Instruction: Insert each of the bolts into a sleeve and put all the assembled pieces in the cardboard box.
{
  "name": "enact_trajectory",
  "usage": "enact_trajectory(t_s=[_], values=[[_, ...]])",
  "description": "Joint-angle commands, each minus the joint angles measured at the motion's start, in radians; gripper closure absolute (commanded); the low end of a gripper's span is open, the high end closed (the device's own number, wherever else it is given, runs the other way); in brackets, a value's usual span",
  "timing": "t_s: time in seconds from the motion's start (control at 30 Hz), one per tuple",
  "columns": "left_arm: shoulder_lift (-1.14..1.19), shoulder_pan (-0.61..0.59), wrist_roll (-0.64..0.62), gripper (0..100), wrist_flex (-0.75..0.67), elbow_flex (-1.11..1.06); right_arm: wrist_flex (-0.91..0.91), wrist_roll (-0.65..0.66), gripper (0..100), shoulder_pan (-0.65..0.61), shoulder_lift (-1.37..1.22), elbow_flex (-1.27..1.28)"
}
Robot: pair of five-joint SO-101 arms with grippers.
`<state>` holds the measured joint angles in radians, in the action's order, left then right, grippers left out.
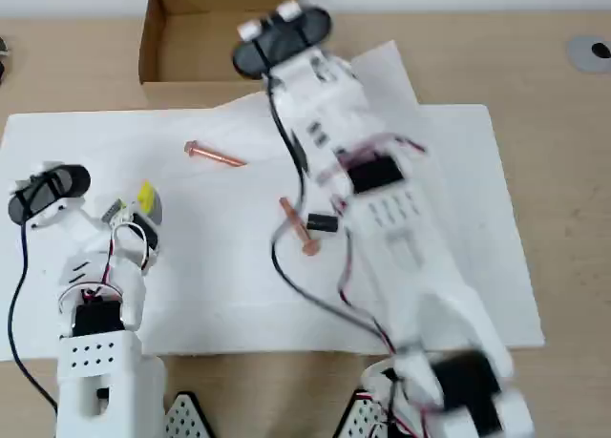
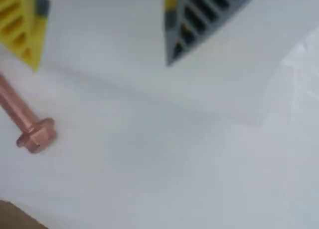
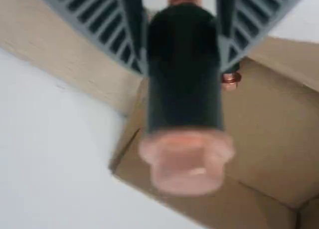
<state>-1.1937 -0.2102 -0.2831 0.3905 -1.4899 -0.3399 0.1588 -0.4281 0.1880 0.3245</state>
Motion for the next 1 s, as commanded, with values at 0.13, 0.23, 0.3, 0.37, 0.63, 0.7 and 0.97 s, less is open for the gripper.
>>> enact_trajectory(t_s=[0.13,0.23,0.3,0.37,0.63,0.7,0.97], values=[[0.010,0.040,-0.006,82,-0.043,-0.044,0.011,0.026,98.9,0.001,-0.515,-0.545],[0.010,0.089,-0.002,82,-0.041,-0.069,0.011,0.069,98.9,0.005,-0.745,-0.746],[0.010,0.097,-0.002,82,-0.044,-0.072,0.011,0.091,98.9,0.019,-0.898,-0.895],[0.010,0.098,0.000,82,-0.044,-0.072,0.009,0.098,98.9,0.030,-1.043,-1.052],[0.010,0.103,0.000,82,-0.041,-0.072,-0.170,0.160,91.6,0.054,-1.488,-1.610],[0.010,0.103,0.000,82,-0.041,-0.072,-0.230,0.160,83.7,0.062,-1.555,-1.715],[0.010,0.103,0.000,82,-0.041,-0.074,-0.491,0.155,64.4,0.061,-1.636,-1.992]])
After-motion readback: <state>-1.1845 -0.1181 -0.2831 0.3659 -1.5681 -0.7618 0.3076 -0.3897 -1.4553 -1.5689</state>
